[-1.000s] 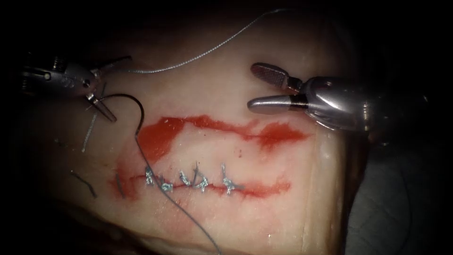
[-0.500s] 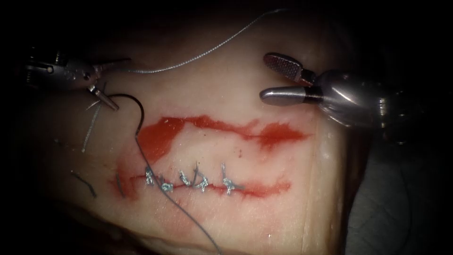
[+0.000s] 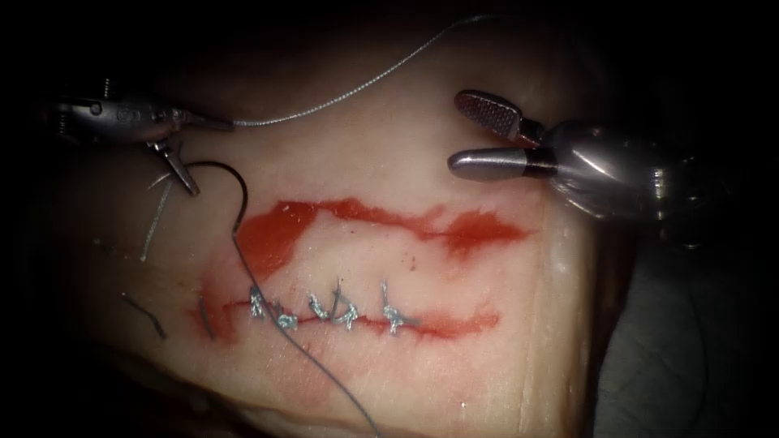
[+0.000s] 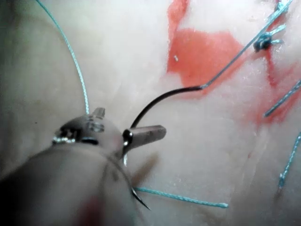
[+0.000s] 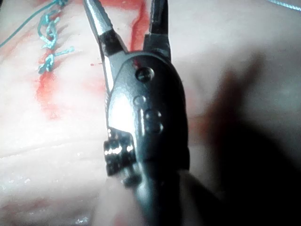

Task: Wound Closure

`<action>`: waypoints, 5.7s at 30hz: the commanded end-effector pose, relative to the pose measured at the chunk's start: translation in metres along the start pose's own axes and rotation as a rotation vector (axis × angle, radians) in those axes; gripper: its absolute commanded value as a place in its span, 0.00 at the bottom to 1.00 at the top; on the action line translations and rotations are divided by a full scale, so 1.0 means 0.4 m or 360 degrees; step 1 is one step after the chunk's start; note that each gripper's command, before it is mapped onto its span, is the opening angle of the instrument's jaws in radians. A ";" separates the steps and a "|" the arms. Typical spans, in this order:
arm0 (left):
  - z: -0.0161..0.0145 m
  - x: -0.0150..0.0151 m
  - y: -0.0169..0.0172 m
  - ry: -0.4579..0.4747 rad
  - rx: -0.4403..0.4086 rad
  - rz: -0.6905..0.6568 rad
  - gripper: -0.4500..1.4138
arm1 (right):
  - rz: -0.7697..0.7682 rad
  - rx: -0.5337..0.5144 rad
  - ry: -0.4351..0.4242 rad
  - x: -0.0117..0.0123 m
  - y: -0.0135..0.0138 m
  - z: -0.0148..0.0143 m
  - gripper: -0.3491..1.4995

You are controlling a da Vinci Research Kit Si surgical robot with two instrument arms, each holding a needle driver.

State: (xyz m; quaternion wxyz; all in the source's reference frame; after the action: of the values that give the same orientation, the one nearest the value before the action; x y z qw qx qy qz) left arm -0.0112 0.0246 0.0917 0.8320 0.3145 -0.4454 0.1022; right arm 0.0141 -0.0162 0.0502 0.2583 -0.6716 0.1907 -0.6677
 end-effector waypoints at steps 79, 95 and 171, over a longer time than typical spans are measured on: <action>0.0115 -0.0407 -0.0114 -0.1409 -0.0422 -0.1914 0.00 | 0.0695 0.0399 -0.0286 0.0157 0.0020 0.0120 0.84; 0.0176 -0.0421 -0.0116 -0.1264 -0.0808 -0.1988 0.00 | 0.0714 0.0597 -0.0348 0.0154 0.0042 0.0187 0.81; 0.0165 -0.0193 -0.0114 -0.0801 -0.0297 -0.1178 0.00 | -0.1304 0.0445 0.0092 -0.0107 -0.0145 0.0277 0.00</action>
State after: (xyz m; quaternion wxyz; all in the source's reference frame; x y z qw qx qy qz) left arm -0.0176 0.0176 0.0857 0.7036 0.3918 -0.4973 -0.3227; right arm 0.0231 -0.0081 0.0502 0.0575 -0.6289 -0.1734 -0.7557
